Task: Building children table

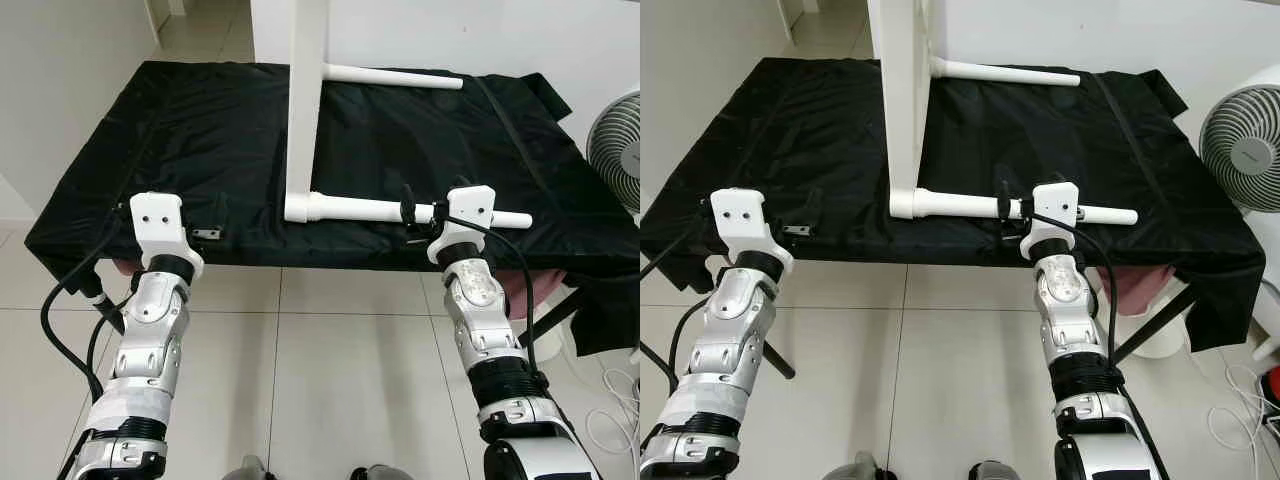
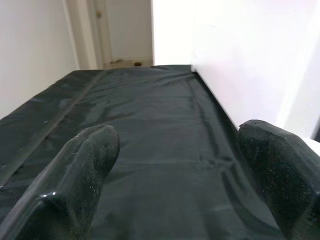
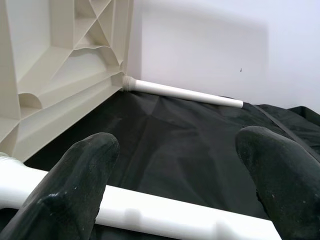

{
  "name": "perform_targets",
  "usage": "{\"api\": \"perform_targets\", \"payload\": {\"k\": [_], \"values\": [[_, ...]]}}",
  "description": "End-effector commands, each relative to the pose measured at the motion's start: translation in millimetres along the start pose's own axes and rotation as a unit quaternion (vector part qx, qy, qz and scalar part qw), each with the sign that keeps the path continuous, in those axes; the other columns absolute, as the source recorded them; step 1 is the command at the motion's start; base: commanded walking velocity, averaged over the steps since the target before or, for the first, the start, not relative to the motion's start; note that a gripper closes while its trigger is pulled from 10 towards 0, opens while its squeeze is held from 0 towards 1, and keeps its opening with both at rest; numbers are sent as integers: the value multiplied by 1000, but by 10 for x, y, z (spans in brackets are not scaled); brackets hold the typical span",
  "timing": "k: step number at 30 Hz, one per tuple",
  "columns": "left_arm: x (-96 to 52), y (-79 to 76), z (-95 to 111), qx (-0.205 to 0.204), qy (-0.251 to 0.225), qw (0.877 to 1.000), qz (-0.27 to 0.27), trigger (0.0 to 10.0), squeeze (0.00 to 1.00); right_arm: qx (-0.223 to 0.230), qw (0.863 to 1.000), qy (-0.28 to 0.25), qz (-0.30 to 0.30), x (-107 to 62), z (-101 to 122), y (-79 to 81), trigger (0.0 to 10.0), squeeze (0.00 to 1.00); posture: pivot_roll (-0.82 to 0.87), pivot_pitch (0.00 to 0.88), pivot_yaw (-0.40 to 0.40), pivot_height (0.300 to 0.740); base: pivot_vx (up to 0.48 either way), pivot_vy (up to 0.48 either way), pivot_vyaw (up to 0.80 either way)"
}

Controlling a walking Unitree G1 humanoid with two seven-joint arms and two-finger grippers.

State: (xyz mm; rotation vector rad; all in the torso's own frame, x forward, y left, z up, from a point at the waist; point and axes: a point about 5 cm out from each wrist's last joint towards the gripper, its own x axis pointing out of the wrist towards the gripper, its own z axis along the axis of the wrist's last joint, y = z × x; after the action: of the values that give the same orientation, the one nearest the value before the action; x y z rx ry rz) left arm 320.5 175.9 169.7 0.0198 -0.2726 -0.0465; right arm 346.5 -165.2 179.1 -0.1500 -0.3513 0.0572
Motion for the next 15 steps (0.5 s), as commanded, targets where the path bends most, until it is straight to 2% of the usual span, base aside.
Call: {"api": "perform_targets", "payload": {"k": [1, 15], "values": [[-31, -1, -5, 20, -2, 1000, -12, 10000, 0, -3, 1000, 3, -1, -16, -31, -26, 10000, 0, -26, 93, 21, 740, 0, 0, 0], [-63, -13, -10, 33, 2, 999, -24, 10000, 0, -5, 1000, 5, -2, -23, -46, -47, 10000, 0, -17, 91, 16, 740, 0, 0, 0]]}}
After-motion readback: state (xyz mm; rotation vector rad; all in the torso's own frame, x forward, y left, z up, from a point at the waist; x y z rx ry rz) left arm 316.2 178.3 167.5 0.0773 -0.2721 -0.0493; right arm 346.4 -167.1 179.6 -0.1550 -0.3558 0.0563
